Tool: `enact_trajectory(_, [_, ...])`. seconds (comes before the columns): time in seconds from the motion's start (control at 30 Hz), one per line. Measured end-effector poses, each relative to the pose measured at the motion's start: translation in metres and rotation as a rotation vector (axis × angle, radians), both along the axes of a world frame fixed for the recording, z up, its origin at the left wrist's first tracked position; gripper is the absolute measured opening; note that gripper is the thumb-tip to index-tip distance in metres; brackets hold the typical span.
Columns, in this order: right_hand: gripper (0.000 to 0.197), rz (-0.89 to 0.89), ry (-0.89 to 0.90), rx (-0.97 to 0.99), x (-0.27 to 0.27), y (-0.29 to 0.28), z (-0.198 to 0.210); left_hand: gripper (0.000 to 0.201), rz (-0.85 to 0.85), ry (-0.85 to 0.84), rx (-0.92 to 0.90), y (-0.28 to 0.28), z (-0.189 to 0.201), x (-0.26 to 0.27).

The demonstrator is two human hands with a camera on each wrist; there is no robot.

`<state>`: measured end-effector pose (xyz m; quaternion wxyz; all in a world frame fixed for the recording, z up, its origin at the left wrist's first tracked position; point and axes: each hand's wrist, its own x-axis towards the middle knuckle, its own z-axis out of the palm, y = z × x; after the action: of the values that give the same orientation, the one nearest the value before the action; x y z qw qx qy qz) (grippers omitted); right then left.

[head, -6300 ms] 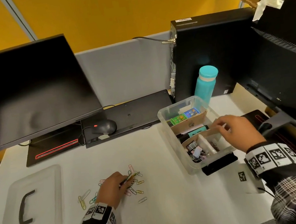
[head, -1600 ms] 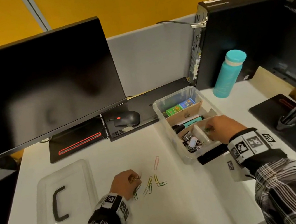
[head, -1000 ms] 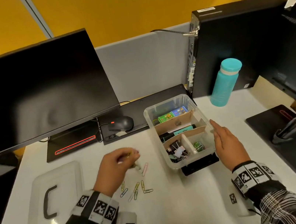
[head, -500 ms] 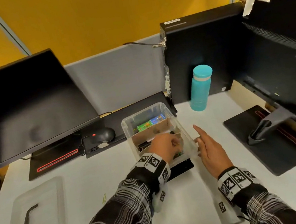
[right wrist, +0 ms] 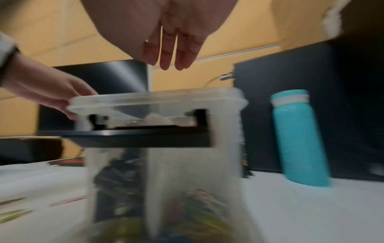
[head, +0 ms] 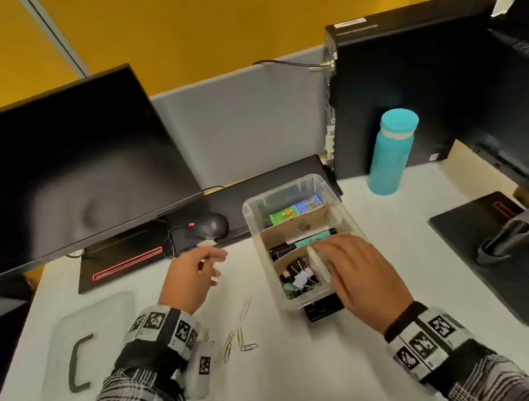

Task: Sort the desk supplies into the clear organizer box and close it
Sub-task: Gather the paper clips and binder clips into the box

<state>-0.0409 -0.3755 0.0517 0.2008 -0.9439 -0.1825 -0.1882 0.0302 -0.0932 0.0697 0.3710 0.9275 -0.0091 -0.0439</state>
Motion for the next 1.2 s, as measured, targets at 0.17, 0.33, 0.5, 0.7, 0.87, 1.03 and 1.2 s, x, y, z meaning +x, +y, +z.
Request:
enact_trajectory(0.17, [0.044, 0.411, -0.017, -0.063, -0.010, 0.089, -0.018, 0.019, 0.034, 0.237, 0.381, 0.071, -0.054, -0.039])
enact_trajectory(0.33, [0.064, 0.346, 0.427, -0.241, 0.002, 0.148, -0.060, 0.084, -0.009, 0.466, 0.376, 0.082, -0.090, -0.075])
enact_trajectory(0.5, [0.100, 0.278, 0.788, -0.418, 0.016, 0.150, -0.093, 0.094, -0.063, 0.334, 0.274, 0.071, -0.106, -0.084])
enact_trajectory(0.7, [0.065, 0.390, 0.777, -0.326, 0.002, 0.140, -0.096, 0.079, -0.154, 0.222, 0.253, 0.067, -0.122, -0.086])
enact_trajectory(0.87, [0.047, 0.397, 0.537, -0.385, -0.003, 0.139, -0.106, 0.040, -0.208, 0.143, 0.226, 0.072, -0.126, -0.082])
enact_trajectory(1.03, [0.042, 0.295, 0.500, -0.386, 0.002, 0.158, -0.107, 0.021, -0.267, 0.103, 0.216, 0.077, -0.123, -0.074])
enact_trajectory(1.2, [0.024, 0.149, 0.681, -0.280, 0.001, 0.175, -0.096, 0.014, -0.338, 0.108, 0.255, 0.079, -0.123, -0.063])
